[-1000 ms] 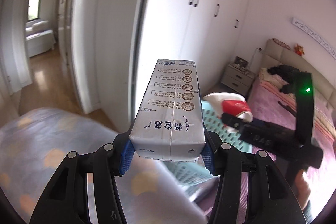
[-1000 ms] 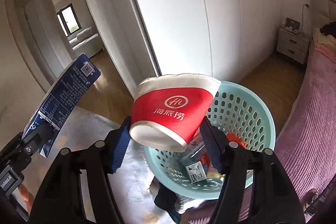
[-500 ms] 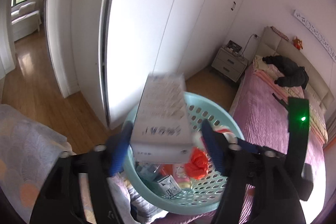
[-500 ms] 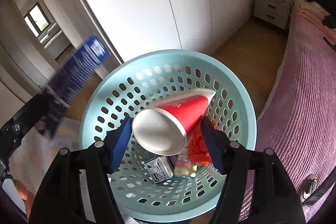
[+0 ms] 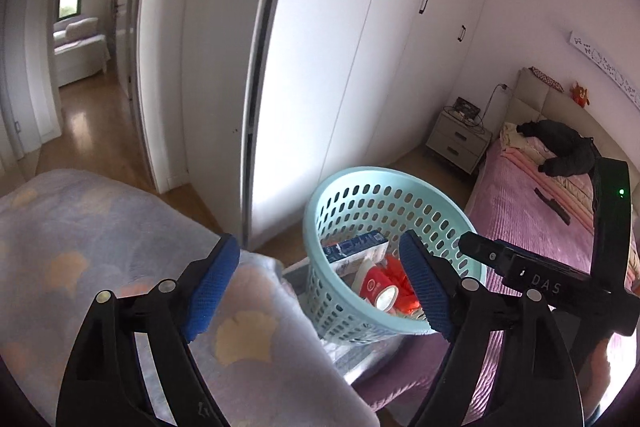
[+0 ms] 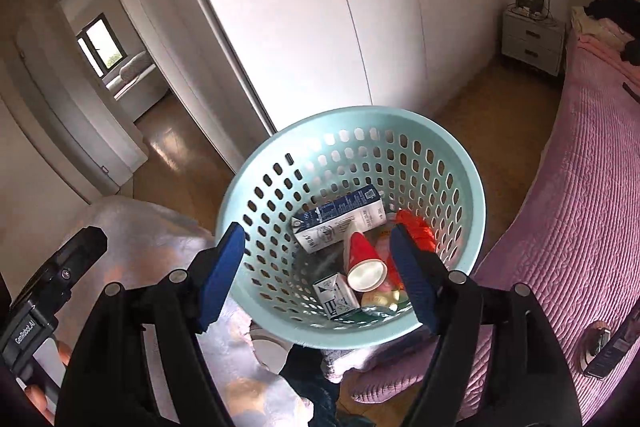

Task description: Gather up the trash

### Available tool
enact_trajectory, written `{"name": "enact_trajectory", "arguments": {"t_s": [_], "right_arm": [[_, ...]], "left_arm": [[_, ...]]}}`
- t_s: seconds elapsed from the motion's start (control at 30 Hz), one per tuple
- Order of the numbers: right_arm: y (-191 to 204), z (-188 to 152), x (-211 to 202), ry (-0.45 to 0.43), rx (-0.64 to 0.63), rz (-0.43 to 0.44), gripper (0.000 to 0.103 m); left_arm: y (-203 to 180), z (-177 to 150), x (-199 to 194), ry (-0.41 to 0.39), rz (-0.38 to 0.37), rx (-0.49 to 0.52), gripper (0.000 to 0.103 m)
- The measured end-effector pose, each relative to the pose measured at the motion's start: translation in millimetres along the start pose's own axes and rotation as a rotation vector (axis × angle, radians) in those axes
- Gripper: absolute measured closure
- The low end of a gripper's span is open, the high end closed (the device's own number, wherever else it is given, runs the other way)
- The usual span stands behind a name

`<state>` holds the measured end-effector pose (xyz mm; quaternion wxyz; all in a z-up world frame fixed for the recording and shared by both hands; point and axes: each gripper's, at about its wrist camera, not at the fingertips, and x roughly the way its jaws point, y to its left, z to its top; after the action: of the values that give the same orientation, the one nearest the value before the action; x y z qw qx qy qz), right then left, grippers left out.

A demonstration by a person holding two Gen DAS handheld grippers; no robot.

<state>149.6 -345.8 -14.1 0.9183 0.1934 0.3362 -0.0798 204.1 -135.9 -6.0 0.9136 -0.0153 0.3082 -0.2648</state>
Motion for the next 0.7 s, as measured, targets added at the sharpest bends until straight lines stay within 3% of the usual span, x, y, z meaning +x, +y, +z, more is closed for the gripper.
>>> {"name": "enact_trajectory", "arguments": {"t_s": [0.1,0.23,0.37,0.5,0.7], "right_arm": [[22,-13,-25,-0.065,-0.039,0.027,0.032],[52,-35,-57,-0.188,-0.107,0.001,0.027],[74,-58,-80,-0.319,-0.181,-0.066,0.026],[83,-81,-83,-0.393,-0.212,-0.103,0.023],[93,-101,-91,-0.492,-0.240,-0.102,0.022]], "left_arm": [[5,-10,-35,-0.052,0.047,0.019,0.020],[15,-26,-73,-0.127,0.112,0.003,0.016],[21,-53,-103,-0.217,0.254,0.014,0.012],[23,-81,-115,-0.262,0.388,0.030,0.010],[28,-103,-123,-0.316,0.458,0.040,0.010]]}}
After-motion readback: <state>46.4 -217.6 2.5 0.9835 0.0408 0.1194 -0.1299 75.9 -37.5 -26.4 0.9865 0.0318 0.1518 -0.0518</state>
